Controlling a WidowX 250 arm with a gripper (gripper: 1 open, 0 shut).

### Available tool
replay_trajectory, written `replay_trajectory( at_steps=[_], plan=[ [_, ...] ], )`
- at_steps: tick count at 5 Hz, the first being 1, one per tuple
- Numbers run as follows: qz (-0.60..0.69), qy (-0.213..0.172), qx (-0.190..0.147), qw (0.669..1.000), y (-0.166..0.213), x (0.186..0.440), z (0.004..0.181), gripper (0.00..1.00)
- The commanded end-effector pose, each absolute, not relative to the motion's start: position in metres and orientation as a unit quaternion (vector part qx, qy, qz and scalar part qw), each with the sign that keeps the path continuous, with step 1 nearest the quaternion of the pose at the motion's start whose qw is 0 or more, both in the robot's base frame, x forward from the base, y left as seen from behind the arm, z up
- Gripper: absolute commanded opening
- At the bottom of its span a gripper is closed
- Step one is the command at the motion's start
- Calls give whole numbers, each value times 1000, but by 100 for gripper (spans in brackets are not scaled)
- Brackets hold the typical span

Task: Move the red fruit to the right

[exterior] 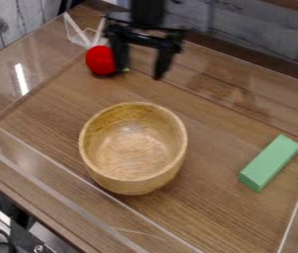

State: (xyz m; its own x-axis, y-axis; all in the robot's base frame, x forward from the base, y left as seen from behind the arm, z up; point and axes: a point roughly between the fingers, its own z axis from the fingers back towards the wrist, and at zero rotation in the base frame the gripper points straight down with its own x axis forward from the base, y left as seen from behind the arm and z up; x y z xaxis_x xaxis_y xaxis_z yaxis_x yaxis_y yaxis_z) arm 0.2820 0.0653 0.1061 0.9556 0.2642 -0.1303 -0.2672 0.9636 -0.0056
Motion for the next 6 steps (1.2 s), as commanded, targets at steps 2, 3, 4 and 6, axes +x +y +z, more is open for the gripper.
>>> replay_trajectory(
  at_steps=[2,3,4,6],
  plan=[
    [226,11,-21,974,128,300,114,100],
    [250,1,-24,968,142,308,106,100],
    [283,-6,-28,959,151,314,98,100],
    [332,-16,-33,943,165,325,84,100]
  ],
)
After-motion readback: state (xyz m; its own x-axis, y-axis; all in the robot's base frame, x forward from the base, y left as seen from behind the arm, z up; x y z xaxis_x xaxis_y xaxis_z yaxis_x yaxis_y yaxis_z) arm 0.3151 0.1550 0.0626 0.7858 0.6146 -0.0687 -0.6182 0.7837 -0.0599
